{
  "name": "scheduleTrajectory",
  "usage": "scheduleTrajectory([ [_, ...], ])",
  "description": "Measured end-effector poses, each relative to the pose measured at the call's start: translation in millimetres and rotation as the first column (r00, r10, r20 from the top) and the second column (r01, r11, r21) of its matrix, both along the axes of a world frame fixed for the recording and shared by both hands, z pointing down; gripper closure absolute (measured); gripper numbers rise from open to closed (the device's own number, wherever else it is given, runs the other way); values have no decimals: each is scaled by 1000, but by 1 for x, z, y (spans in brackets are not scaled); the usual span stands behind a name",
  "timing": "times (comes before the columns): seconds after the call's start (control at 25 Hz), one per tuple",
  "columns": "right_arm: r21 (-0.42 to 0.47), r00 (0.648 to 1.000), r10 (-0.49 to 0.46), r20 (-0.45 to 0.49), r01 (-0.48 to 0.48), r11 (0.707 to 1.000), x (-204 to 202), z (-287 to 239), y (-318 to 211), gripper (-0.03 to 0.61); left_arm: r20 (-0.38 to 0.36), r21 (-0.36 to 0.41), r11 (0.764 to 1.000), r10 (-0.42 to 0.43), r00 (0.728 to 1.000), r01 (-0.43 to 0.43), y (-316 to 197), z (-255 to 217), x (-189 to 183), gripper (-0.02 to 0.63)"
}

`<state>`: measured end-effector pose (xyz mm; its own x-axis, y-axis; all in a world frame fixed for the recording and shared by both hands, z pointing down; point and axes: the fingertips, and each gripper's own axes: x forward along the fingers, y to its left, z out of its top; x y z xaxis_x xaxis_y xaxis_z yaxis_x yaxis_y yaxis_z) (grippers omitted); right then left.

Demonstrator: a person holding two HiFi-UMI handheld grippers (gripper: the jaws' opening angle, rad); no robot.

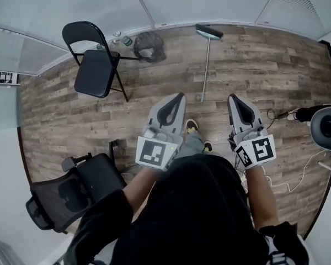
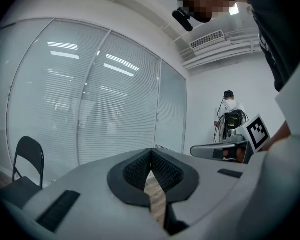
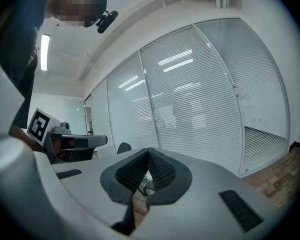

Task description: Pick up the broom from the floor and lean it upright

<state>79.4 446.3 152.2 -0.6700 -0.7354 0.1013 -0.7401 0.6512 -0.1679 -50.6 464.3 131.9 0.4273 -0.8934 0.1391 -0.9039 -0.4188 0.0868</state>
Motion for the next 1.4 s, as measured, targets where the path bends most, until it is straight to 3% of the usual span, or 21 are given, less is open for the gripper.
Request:
scheduleTrajectory([
  [0.12,7,999,-25,-43,25,1000,-20,3,-14,571,-12,-3,1000,-14,1000,14,-20,0,-16,594],
  [0.4,-18,998,-51,-21,51,999,-39,4,-25,571,-29,-10,1000,18,999,-18,-41,6,-27,594],
  [0.72,-40,994,-5,-106,1,999,-26,14,-32,571,-39,19,998,65,997,-64,-50,0,-16,594],
  [0.92,-65,995,28,-94,-34,997,-11,15,-47,571,-29,11,998,63,998,-63,-61,0,-8,594],
  [1.4,-102,996,-22,-87,14,995,17,31,-138,571,4,-31,998,54,999,-53,-138,11,29,594],
])
